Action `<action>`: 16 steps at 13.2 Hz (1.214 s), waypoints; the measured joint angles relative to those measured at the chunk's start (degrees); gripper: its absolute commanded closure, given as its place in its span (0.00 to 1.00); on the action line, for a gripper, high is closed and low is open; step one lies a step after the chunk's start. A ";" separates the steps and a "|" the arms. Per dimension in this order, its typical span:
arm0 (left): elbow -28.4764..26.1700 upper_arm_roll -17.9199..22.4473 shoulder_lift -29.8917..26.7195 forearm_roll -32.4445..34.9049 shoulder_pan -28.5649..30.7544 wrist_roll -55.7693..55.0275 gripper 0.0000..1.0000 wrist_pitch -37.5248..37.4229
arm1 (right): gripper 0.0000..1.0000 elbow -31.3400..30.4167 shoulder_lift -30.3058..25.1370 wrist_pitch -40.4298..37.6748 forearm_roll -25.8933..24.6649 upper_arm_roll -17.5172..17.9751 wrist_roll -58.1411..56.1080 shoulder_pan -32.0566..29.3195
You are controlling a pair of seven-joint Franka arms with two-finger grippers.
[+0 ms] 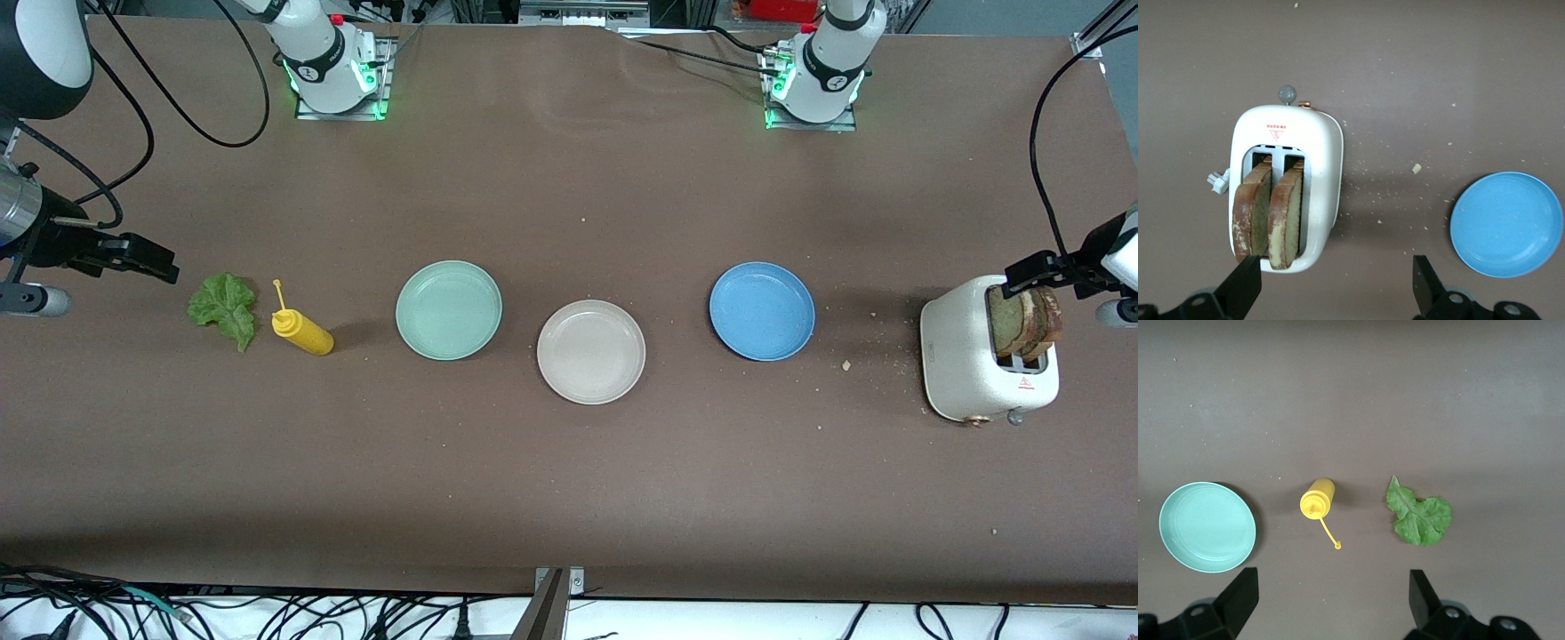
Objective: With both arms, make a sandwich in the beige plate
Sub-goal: 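Lower the left gripper onto the bread slice in the toaster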
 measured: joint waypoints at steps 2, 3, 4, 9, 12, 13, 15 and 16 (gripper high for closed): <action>-2.59 0.00 0.67 0.00 0.78 0.16 0.00 3.16 | 0.00 0.00 0.00 0.00 0.00 0.00 0.00 0.00; -3.93 0.00 0.81 0.00 1.02 0.43 0.00 4.51 | 0.00 0.00 0.00 0.00 0.00 0.00 0.00 0.00; -5.24 -0.01 0.86 0.00 1.29 1.17 0.00 5.82 | 0.00 0.00 0.00 0.00 0.00 0.00 0.00 0.00; -10.37 -0.01 0.92 0.00 3.44 3.77 0.00 12.88 | 0.00 -0.01 0.00 0.00 0.00 0.00 0.00 0.00; -13.34 -0.01 1.14 0.00 3.79 3.83 0.00 16.56 | 0.00 -0.01 0.01 0.00 0.00 0.00 0.00 0.00; -13.78 -0.01 1.33 0.00 3.84 3.86 0.00 17.18 | 0.00 -0.01 0.01 0.00 0.00 0.00 0.00 0.00; -13.95 -0.01 1.89 0.00 4.06 3.89 0.07 17.78 | 0.00 -0.01 0.01 0.00 0.00 0.00 0.00 0.00; -13.97 -0.01 2.20 0.00 4.22 3.91 0.10 18.20 | 0.00 -0.01 0.01 0.00 0.00 0.00 0.00 0.00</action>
